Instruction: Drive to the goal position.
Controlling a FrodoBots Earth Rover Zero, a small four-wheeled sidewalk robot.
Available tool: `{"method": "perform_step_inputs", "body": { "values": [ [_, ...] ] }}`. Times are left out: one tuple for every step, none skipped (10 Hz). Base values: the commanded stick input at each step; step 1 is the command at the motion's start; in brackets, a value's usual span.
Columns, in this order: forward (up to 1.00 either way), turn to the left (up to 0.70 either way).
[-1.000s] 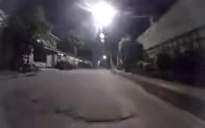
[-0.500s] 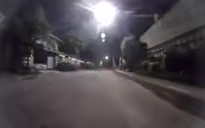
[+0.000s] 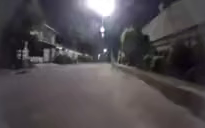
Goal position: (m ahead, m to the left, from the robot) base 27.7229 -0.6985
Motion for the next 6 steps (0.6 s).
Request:
{"method": "perform_step_inputs", "body": {
  "values": [
    [0.70,0.00],
    [0.70,0.00],
    [0.70,0.00],
    [0.70,0.00],
    [0.70,0.00],
    [0.70,0.00]
  ]
}}
